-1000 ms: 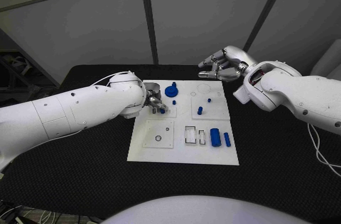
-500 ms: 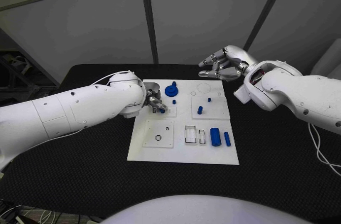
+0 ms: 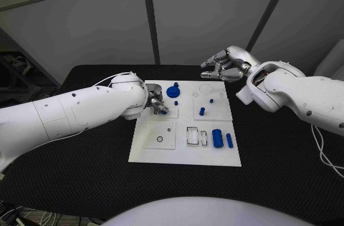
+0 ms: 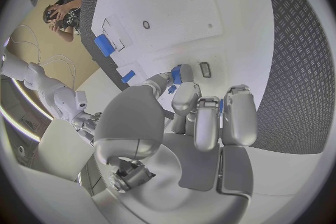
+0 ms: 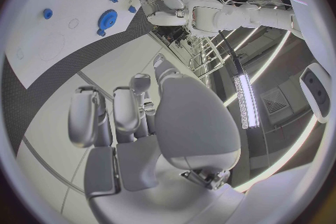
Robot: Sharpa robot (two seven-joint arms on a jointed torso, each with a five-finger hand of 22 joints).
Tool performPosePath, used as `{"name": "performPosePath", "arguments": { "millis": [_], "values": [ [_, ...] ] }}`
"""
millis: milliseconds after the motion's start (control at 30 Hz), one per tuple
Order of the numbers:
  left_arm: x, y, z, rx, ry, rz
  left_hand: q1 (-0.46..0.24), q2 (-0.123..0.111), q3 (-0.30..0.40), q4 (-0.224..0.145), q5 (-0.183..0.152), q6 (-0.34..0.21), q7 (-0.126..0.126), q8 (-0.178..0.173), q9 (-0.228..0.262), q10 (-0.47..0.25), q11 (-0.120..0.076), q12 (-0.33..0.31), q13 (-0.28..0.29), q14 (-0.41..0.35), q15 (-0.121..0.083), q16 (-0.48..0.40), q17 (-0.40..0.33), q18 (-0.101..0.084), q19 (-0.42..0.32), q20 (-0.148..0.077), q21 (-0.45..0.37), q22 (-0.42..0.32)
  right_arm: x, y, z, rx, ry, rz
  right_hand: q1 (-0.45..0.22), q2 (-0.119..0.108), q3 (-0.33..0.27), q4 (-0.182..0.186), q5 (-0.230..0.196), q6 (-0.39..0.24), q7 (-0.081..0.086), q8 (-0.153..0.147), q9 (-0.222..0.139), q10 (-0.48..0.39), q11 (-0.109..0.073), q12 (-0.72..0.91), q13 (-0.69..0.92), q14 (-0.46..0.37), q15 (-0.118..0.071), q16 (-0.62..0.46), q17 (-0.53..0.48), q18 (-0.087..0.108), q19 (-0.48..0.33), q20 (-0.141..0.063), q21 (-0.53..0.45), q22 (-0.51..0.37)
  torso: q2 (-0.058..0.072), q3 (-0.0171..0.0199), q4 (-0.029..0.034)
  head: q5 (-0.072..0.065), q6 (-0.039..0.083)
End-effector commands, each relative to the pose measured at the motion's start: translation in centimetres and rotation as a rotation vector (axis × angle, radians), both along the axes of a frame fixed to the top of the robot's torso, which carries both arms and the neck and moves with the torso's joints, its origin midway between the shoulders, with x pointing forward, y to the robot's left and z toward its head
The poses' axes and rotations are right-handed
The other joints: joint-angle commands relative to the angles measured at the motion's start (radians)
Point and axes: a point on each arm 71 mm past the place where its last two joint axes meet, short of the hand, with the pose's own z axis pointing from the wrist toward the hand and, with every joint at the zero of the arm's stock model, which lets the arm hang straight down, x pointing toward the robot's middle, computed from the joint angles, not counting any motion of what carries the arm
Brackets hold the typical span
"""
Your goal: Assemble the parts on the task board
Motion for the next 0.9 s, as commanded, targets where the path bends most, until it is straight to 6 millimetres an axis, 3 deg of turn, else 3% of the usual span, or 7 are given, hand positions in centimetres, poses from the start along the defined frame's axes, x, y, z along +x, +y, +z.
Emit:
{"name": "performPosePath", "arguments": {
  "millis": [33, 467, 733, 833, 900],
  "values": [
    [-0.65, -0.32, -0.99, 0.016, 0.053, -0.027, 0.042, 0.035, 0.079, -0.079, 0.004, 0.009, 0.000, -0.003, 0.002, 0.071, -0.008, 0.006, 0.074, 0.091, -0.008, 0.007, 0.200, -0.009, 0.006, 0.001, 0.002, 0.011, -0.02, 0.11, 0.17, 0.003, -0.009, 0.008, -0.008, 0.003, -0.004, 0.003, 0.004, 0.006, 0.000, -0.006, -0.001, 0.006, -0.003, 0.002, -0.001, 0.013, 0.002, -0.003, 0.000, 0.003, 0.007, -0.003, 0.004, 0.041, 0.000, -0.0003, 0.0002, 0.000, 0.000],
    [-0.59, -0.36, -1.13, 0.026, 0.067, -0.035, 0.042, 0.033, 0.081, -0.083, 0.004, 0.011, 0.000, -0.003, 0.002, 0.072, -0.009, -0.001, 0.072, 0.091, -0.008, 0.007, 0.200, -0.008, 0.004, 0.002, 0.001, 0.008, 0.00, 0.15, 0.16, 0.002, -0.009, 0.009, -0.008, 0.003, -0.004, 0.003, 0.004, 0.006, 0.000, -0.006, -0.001, 0.006, -0.003, 0.002, -0.001, 0.013, 0.002, -0.003, 0.000, 0.003, 0.007, -0.003, 0.004, 0.041, 0.001, 0.0007, -0.0005, -0.001, -0.001],
    [-0.30, -0.11, -1.17, 0.016, 0.064, -0.010, 0.025, 0.043, 0.084, -0.075, -0.030, 0.009, 0.002, -0.010, 0.003, 0.070, -0.006, -0.017, 0.067, 0.088, -0.007, -0.002, 0.187, -0.005, -0.007, 0.003, -0.009, -0.004, 0.02, 0.12, 0.17, 0.003, -0.010, 0.007, -0.009, 0.003, -0.004, 0.003, 0.004, 0.007, 0.000, -0.006, -0.001, 0.006, -0.003, 0.001, -0.002, 0.013, 0.001, -0.005, -0.002, 0.003, 0.007, -0.003, 0.002, 0.040, 0.000, 0.0008, -0.0009, -0.002, 0.000],
    [-0.26, -0.04, -1.21, 0.013, 0.070, -0.004, -0.002, 0.047, 0.067, -0.053, -0.129, 0.010, -0.001, -0.013, 0.005, 0.071, -0.007, -0.019, 0.067, 0.088, -0.007, -0.003, 0.185, -0.004, -0.009, 0.004, -0.012, -0.007, 0.02, 0.10, 0.16, 0.002, -0.009, 0.007, -0.009, 0.003, -0.005, 0.003, 0.004, 0.007, 0.000, -0.006, -0.001, 0.005, -0.003, 0.000, -0.003, 0.013, 0.001, -0.006, -0.003, 0.003, 0.006, -0.003, 0.001, 0.039, 0.000, 0.0009, -0.0005, -0.002, 0.000],
    [-0.25, -0.03, -1.23, 0.012, 0.073, -0.003, -0.023, 0.042, 0.050, -0.035, -0.168, 0.012, -0.002, -0.015, 0.006, 0.071, -0.007, -0.021, 0.067, 0.088, -0.008, -0.004, 0.184, -0.004, -0.010, 0.003, -0.013, -0.007, 0.02, 0.10, 0.16, 0.002, -0.009, 0.006, -0.010, 0.003, -0.005, 0.003, 0.004, 0.007, 0.000, -0.006, -0.001, 0.005, -0.003, 0.000, -0.004, 0.013, 0.001, -0.006, -0.002, 0.003, 0.006, -0.003, 0.001, 0.039, 0.000, 0.0008, 0.0000, -0.003, -0.001]
  ]
}}
